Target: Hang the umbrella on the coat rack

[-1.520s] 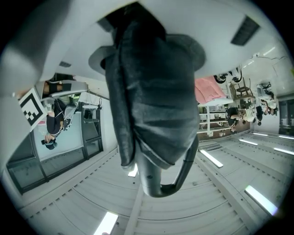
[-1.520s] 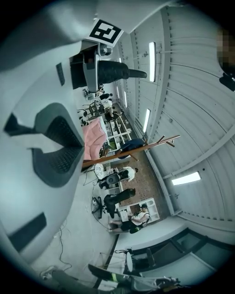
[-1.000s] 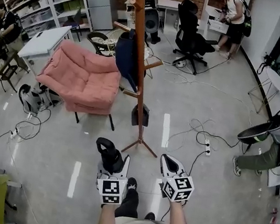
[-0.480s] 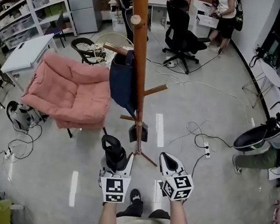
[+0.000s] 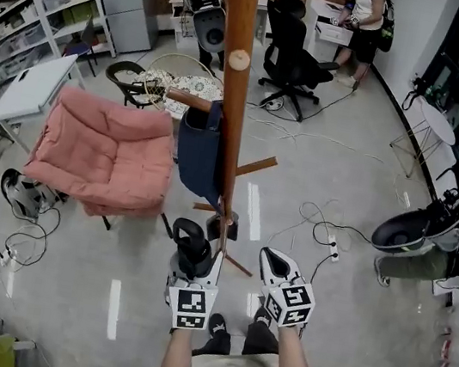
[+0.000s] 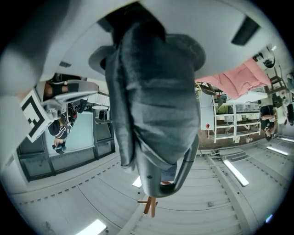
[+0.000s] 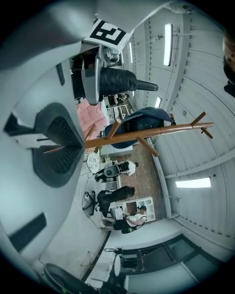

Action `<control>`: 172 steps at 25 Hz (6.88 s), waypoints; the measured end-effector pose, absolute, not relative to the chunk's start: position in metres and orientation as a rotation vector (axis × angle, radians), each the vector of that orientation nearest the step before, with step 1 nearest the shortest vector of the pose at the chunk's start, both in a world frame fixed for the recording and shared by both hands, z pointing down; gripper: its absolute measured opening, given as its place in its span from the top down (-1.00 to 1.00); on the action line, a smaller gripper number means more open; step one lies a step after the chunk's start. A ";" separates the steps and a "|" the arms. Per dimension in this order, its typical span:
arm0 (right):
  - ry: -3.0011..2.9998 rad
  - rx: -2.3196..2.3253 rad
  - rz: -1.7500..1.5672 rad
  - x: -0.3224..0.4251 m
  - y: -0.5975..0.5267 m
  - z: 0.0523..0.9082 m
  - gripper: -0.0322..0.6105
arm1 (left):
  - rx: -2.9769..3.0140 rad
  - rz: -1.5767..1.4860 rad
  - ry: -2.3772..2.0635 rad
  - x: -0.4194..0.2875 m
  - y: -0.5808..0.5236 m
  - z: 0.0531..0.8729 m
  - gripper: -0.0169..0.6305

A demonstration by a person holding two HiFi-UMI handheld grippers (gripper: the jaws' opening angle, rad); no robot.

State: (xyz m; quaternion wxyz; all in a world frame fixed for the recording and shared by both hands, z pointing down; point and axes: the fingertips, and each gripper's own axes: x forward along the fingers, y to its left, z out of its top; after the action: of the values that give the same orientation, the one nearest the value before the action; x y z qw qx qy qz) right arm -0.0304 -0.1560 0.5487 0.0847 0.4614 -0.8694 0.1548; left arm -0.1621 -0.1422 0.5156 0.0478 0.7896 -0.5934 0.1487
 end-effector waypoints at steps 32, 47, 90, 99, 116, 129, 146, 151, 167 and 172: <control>-2.738 0.940 0.492 -0.024 -0.200 0.560 0.89 | 2.024 0.626 -1.954 -0.117 -0.144 0.573 0.15; -2.722 0.981 0.515 -0.015 -0.203 0.564 0.89 | 2.027 0.699 -1.889 -0.115 -0.157 0.599 0.15; -2.685 1.064 0.709 0.005 -0.216 0.580 0.89 | 2.082 0.651 -1.787 -0.114 -0.220 0.646 0.15; -2.663 1.093 0.705 0.012 -0.205 0.582 0.89 | 2.069 0.659 -1.780 -0.115 -0.216 0.662 0.15; -2.673 0.994 0.625 -0.012 -0.175 0.581 0.89 | 2.118 0.655 -1.875 -0.121 -0.234 0.670 0.09; -2.655 0.951 0.587 -0.017 -0.165 0.582 0.89 | 2.065 0.631 -1.893 -0.132 -0.231 0.662 0.00; -2.700 0.904 0.588 -0.048 -0.160 0.581 0.89 | 2.115 0.564 -1.921 -0.135 -0.174 0.615 0.01; -2.711 0.958 0.614 -0.052 -0.159 0.580 0.89 | 2.151 0.526 -1.931 -0.137 -0.160 0.589 0.01; -2.675 1.233 0.682 -0.032 -0.157 0.584 0.89 | 2.282 0.443 -1.812 -0.148 -0.126 0.569 0.03; -2.677 1.228 0.668 -0.043 -0.144 0.592 0.89 | 2.332 0.398 -1.786 -0.161 -0.117 0.566 0.17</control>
State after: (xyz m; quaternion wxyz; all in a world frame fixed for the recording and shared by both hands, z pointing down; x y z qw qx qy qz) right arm -0.0430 -0.1436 0.5916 0.0606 0.4059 -0.8848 0.2207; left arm -0.1613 -0.1175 0.5655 0.0887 0.7837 -0.6001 0.1339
